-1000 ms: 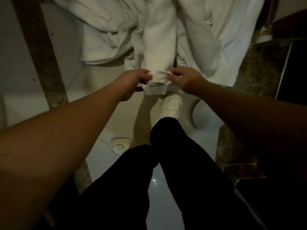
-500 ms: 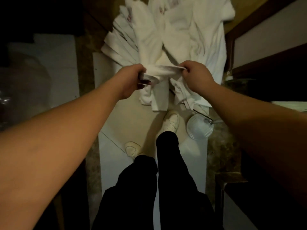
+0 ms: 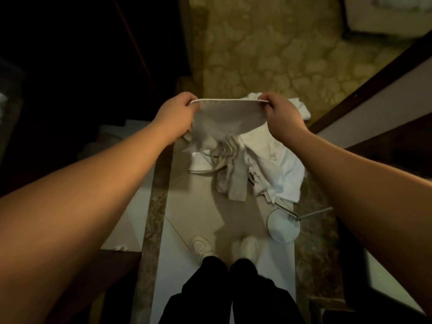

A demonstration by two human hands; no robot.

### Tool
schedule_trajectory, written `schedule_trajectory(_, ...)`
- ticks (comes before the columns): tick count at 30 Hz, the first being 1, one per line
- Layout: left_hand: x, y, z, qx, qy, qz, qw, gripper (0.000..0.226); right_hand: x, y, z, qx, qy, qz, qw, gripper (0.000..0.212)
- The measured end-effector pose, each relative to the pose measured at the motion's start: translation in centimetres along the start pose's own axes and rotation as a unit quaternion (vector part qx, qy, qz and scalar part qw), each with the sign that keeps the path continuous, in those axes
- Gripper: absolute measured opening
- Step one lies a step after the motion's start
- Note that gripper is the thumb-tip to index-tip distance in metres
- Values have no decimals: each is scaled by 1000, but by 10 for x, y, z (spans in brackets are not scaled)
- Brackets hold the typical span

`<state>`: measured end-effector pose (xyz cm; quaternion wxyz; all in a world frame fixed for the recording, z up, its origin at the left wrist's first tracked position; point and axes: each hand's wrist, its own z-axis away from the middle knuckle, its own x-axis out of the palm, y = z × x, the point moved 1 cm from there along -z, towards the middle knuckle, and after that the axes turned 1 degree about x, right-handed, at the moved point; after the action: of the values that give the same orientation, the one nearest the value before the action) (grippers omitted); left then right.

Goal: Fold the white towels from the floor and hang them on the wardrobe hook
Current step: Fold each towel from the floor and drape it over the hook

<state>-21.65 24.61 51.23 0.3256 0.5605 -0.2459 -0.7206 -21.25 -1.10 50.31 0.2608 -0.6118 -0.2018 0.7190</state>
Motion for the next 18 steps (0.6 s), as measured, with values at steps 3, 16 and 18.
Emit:
schedule_trajectory(3,-31,11,37,16,57,-7,998,21,-23,-34,22,-25,23,-26,999,30)
schedule_trajectory(16,-104,51,299,0,124,213,969,21,-101,-98,205,-68,-95,-314,942,11)
schedule_trajectory(18,-114,59,347,-6,136,211,968,23,-111,-112,241,-72,-108,-340,932,10)
